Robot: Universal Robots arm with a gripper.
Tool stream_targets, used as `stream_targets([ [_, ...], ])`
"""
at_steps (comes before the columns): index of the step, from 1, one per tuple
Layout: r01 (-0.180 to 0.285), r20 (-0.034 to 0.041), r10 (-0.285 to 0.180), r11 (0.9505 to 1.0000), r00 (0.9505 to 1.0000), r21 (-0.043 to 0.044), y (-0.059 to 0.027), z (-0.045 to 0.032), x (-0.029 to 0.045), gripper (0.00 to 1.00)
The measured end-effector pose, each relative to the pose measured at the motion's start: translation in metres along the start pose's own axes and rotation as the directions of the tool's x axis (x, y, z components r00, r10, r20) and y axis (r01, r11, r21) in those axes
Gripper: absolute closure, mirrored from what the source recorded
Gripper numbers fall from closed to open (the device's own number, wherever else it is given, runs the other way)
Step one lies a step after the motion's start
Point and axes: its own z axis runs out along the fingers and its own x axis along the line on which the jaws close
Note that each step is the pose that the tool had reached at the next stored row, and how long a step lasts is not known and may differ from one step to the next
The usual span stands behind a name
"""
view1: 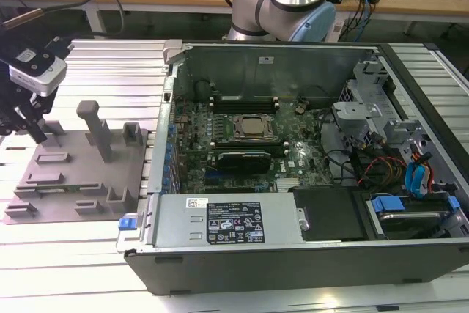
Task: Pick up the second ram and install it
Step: 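Pick up the second ram and move it above second insertion slot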
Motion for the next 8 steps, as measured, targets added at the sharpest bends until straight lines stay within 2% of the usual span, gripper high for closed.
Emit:
stream_targets([
  [8, 0.08, -0.0061, -0.08, 0.9968, 0.9968, 0.0025, 0.0, 0.0, 0.0, 0.92],
])
